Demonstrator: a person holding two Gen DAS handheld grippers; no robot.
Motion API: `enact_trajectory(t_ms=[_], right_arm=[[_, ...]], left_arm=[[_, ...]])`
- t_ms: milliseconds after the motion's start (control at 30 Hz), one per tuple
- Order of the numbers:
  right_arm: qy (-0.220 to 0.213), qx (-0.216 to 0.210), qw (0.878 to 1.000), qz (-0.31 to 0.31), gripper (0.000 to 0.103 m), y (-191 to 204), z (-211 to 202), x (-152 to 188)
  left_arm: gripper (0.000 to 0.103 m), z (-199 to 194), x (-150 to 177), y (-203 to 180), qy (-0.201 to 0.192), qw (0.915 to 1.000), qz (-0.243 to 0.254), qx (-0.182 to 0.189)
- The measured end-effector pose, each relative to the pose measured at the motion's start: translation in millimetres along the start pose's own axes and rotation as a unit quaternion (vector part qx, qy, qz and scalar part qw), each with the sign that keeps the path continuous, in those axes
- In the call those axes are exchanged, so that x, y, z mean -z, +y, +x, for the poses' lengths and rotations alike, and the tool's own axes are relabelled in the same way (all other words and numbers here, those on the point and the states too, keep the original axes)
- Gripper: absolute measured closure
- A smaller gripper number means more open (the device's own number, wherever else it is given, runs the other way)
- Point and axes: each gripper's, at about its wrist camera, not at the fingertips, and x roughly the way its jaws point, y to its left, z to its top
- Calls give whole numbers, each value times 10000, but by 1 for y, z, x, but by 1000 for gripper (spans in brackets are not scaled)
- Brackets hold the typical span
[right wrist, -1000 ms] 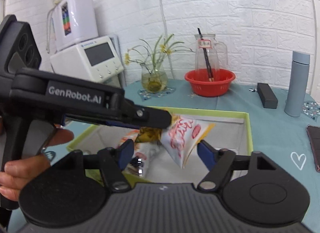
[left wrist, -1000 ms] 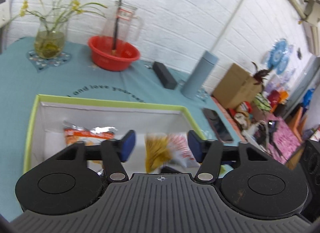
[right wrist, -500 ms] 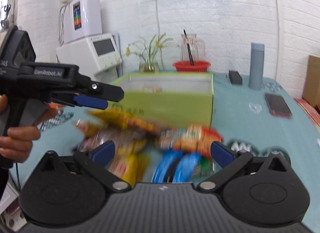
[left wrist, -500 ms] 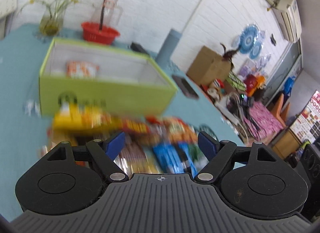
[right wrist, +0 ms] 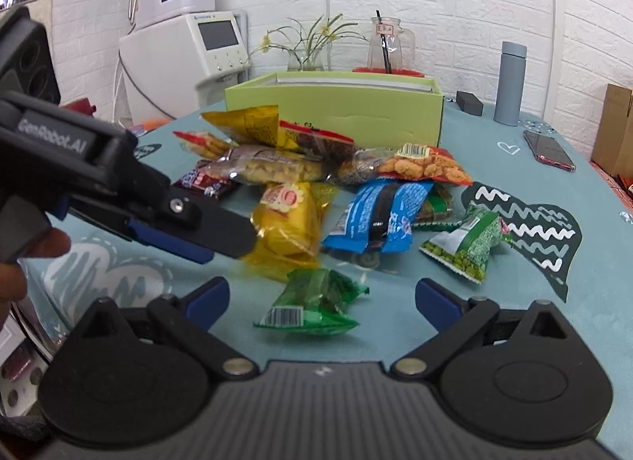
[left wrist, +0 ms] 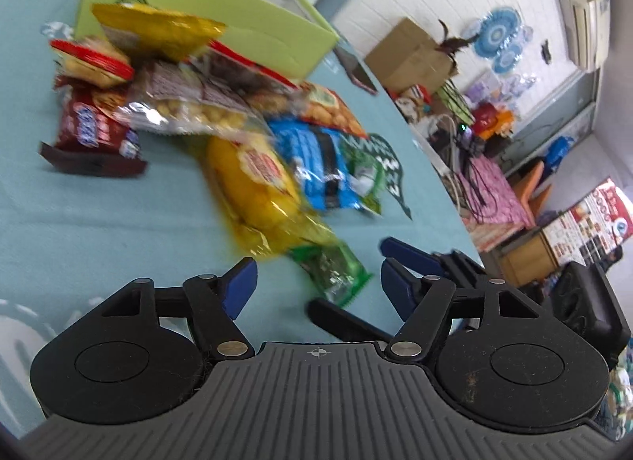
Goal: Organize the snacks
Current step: 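Grasp the small green packet with the left tool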
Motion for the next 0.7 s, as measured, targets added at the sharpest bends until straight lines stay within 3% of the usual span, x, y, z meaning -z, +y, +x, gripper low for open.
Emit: enact_trajectory(t_ms=[33,67,100,133,233,300,367,467,533,700], right_arm=[[13,21,10000,-12,9,0,1,1],[50,58,10000,-43,42,0,4,3],[112,66,9999,-28,55,-1,6,3],[140,13,9999,29,44,-2,9,4],[75,128,9999,-48,44,-2,11,7],[21,188,9998,-75,48,-3,12,8],[4,282,9996,-77,54,-7,11,8],[69,263,9996,-33,57,-14,2,9],[103,184,9998,41,69,-19,-6,10],[220,444,9987,71,70,-33,-6,6]], left_arm=[[51,6,1,-4,81,10000,28,24],[53,10,1,-6,147,9999,41,36],[54,16,1,-8,209,9998,44,57],[54,20,0,-9,248,9996,41,84],[56,34,-3,-13,329,9994,27,81],[62,41,-4,-15,339,9994,12,-62],[91,45,-5,-17,358,9990,113,-241],[94,47,-4,-16,488,9988,37,-48],[95,48,-5,-20,531,9985,60,89],[98,67,-16,-31,650,9974,165,254]])
